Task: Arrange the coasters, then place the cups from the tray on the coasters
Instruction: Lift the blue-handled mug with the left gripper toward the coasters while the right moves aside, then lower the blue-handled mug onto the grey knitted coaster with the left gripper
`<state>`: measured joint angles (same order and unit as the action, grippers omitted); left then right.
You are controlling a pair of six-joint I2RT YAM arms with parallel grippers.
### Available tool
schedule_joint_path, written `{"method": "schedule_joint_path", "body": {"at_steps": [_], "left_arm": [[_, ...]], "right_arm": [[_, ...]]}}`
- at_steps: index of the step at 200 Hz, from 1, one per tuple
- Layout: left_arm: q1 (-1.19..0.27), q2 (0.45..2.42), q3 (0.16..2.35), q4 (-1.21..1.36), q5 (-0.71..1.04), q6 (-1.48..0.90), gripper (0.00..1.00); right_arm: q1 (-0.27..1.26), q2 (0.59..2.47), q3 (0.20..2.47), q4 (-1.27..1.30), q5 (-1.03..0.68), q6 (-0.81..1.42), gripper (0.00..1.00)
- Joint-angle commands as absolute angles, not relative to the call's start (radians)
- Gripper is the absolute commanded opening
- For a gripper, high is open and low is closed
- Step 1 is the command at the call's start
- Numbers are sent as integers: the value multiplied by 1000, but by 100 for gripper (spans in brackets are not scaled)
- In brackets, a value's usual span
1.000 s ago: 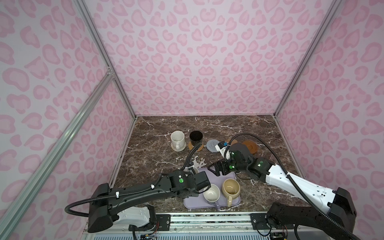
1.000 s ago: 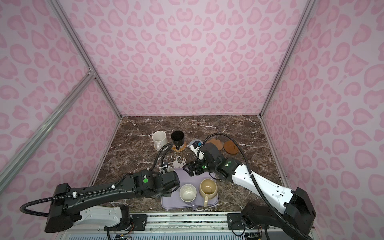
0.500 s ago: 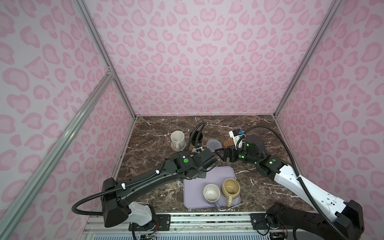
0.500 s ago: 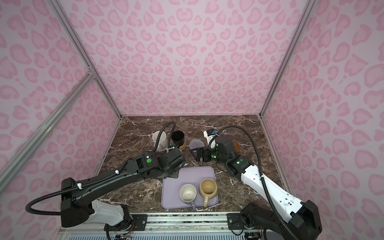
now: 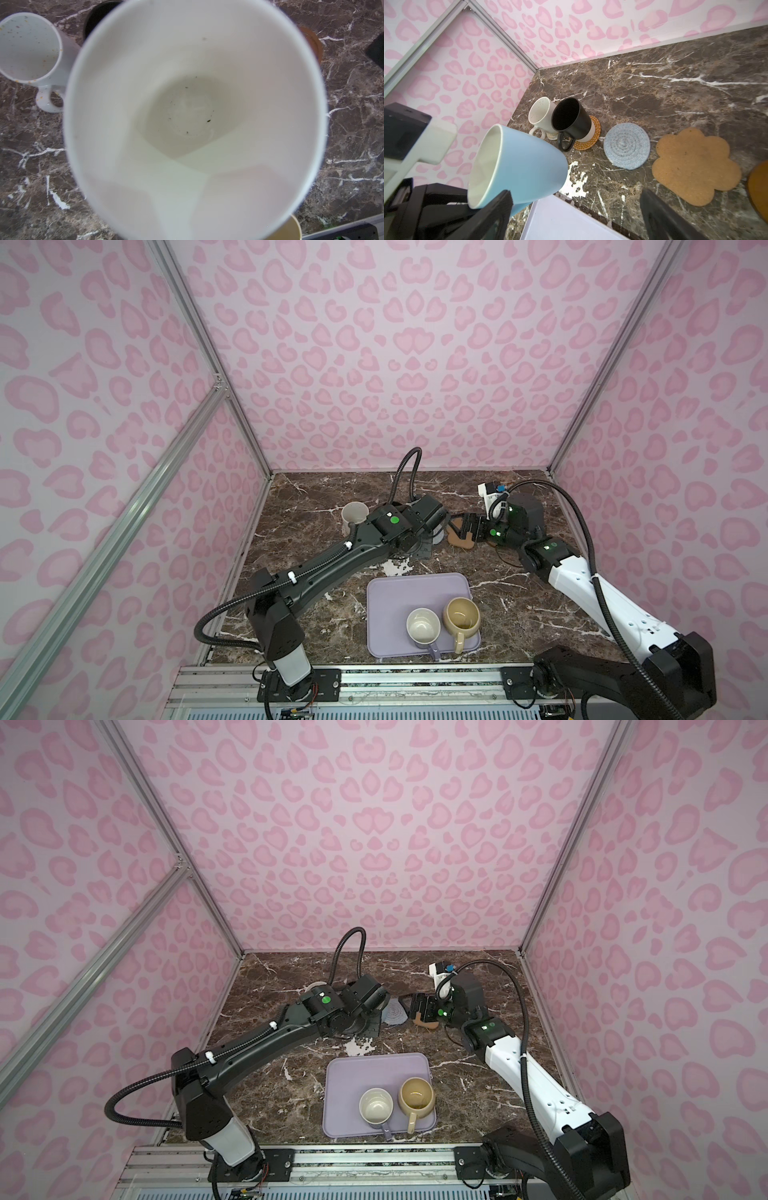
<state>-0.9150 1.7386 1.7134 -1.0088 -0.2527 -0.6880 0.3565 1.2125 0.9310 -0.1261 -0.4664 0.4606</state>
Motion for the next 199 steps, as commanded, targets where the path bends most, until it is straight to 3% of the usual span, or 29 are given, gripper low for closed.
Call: {"method": "schedule_joint_path", "body": {"at_steps": [1,155,199], "left_arm": [[-890,1804,1784,-974,-240,-672,3],[-785,2231,2165,-1037,-146,-684,3],[-784,2273,2198,-1048,-151,-695,3]], "right_arm": [[324,1236,938,-90,-513,470,97],[228,1350,907,-91,-577,413,95],[221,1357,892,-74,-590,421,94]]}}
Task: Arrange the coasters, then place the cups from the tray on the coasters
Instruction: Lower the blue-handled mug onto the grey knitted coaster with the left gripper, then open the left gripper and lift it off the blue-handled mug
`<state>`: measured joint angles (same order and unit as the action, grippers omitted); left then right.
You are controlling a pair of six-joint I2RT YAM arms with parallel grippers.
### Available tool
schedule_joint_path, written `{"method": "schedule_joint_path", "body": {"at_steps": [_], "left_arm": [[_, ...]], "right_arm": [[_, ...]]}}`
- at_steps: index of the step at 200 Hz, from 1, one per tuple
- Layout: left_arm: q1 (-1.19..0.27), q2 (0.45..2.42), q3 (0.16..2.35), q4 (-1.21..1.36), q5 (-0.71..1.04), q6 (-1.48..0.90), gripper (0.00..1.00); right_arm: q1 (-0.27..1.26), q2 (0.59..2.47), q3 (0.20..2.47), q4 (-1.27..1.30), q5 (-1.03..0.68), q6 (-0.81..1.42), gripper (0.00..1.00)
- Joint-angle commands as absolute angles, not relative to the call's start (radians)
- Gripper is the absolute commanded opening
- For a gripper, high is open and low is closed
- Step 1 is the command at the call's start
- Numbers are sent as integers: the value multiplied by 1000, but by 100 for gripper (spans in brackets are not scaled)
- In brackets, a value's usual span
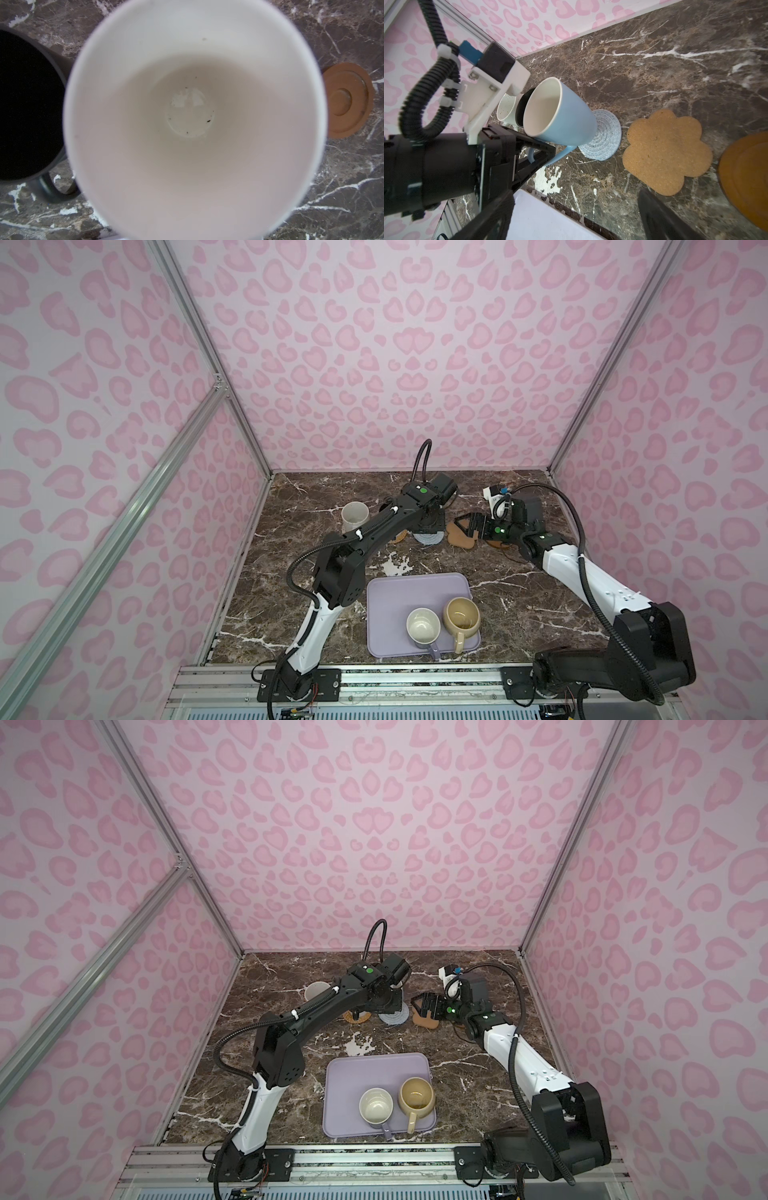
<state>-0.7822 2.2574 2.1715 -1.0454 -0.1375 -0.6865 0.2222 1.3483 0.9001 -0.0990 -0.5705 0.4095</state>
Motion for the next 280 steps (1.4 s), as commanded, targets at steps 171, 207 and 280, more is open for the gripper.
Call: {"method": "schedule_joint_path", "body": {"at_steps": [171,207,280], "left_arm": [[-763,2356,2232,-1028,-110,-700,3],[-764,2364,2227,-1020,-102,-707,11],[-763,2316,2158,-980,-77,-714,66]], "right_arm": [[202,1366,879,-83,-594,419,94],[196,1356,873,-90,-593,414,94],[192,1339,865,-87,-608,420,94]]}}
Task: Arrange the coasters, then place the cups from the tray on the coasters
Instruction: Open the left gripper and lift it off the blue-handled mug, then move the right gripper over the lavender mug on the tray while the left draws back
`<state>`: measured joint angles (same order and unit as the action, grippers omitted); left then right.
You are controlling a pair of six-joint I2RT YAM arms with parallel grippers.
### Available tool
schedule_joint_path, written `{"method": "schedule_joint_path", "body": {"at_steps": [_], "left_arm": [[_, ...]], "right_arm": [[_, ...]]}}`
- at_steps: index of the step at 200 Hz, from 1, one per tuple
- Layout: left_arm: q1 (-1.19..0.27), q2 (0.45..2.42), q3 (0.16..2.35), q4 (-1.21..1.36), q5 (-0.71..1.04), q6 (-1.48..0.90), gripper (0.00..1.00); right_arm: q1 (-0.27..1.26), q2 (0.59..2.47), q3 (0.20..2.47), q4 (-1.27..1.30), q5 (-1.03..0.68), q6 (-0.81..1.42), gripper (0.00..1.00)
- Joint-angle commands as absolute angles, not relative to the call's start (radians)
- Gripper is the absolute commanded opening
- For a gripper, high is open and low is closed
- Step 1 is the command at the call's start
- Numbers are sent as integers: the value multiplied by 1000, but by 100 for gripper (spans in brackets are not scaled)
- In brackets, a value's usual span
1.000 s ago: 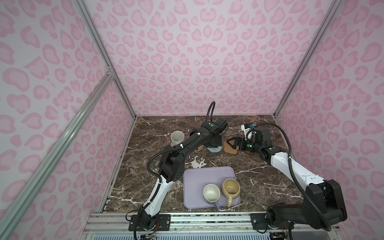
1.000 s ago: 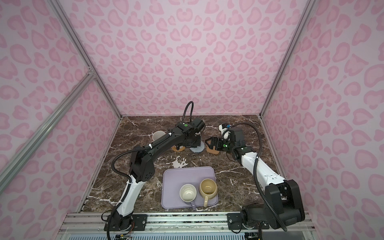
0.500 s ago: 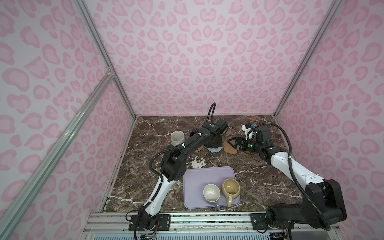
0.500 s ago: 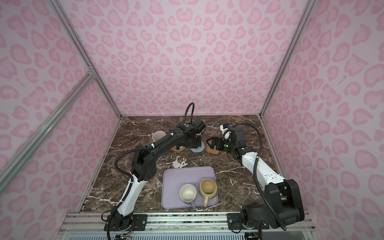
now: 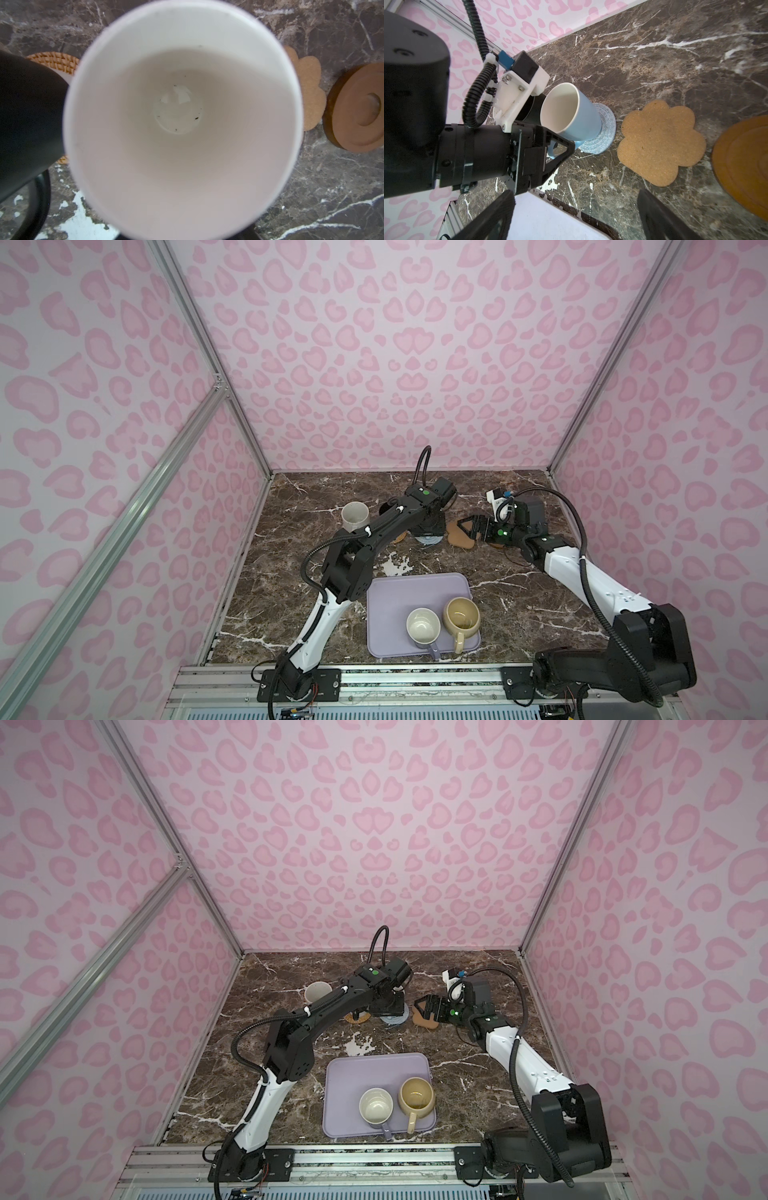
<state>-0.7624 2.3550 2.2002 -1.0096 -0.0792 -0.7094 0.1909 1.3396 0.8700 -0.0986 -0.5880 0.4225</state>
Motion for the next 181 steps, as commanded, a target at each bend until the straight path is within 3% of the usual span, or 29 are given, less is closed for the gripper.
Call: {"method": "schedule_joint_path", "body": {"at_steps": [1,21,34,147,181], "left_arm": [[-763,2315,2155,-977,-76,-713,67],[-765,2278,2122,-957,-79,-710,91],[-765,2251,2106,-946,-81,-710,98],[-772,1701,1596,-648,-12,-735,98],[-770,1505,1435,-614,-5,-728,98]], "right_arm": [[192,1339,865,-87,-608,419,94],[192,1343,863,-83,-607,422,94],[192,1344,863,-83,-606,422,94],[219,1246,879,-265,-548,375,98],[376,1197,934,-468,-350,338,98]]}}
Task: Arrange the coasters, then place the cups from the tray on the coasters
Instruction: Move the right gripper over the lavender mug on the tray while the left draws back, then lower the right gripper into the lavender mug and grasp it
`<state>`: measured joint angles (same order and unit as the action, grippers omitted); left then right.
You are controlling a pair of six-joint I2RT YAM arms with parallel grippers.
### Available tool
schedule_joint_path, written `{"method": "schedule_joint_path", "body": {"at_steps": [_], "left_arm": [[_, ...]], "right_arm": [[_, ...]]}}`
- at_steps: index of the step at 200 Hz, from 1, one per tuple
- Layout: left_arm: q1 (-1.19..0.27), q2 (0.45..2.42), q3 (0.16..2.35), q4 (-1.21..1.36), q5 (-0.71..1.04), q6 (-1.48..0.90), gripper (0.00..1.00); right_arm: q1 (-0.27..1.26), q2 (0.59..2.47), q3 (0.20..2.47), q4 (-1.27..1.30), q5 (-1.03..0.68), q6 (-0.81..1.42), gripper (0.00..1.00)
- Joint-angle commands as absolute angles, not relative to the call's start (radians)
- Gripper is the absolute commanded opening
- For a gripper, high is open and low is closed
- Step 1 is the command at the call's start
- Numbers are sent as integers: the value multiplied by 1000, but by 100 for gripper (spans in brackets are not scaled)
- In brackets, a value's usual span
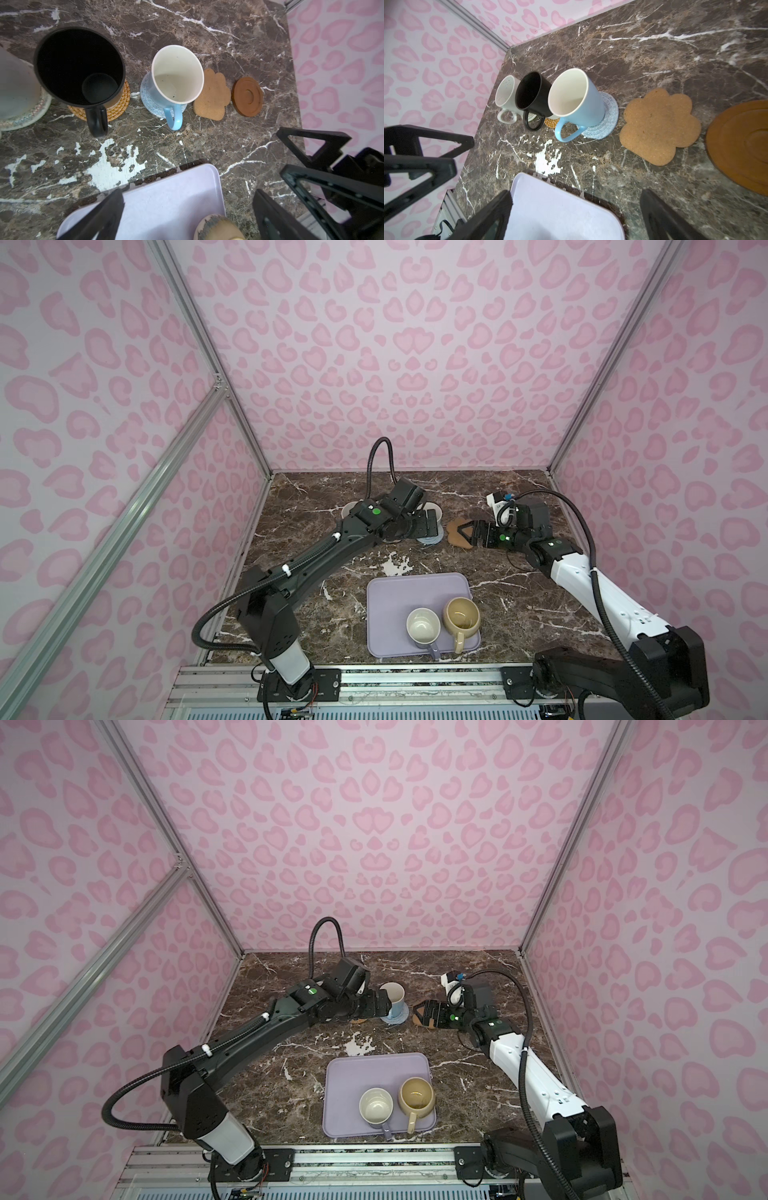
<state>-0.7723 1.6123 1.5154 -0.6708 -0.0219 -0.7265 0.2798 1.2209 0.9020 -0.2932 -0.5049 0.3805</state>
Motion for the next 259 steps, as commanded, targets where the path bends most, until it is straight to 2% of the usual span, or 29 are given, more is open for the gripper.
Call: {"method": "schedule_joint_path", "body": {"at_steps": [1,33,76,133,164,214,259], "left_arm": [[-771,1502,1430,-614,-5,-728,98],[-764,1342,1294,-643,-11,-717,98],[-757,1167,1132,-609,53,-693,99],[-757,1074,993,-597,103,-733,99],[-763,1052,886,-492,174,-814,100],[-771,1045,820,-479,149,-843,100],[-775,1023,816,-507,119,-835,100]], "right_arm": [[383,1196,936,-473,-340,337,98],[607,1132,960,-616,-130,345,97],[848,1074,974,-716,-16,386,88],[1080,1050,970,-806,109,483,75],[1210,1059,935,-771,135,556,66],[1386,1136,872,-687,175,661,52],[1443,1164,811,-638,159,736,43]]}}
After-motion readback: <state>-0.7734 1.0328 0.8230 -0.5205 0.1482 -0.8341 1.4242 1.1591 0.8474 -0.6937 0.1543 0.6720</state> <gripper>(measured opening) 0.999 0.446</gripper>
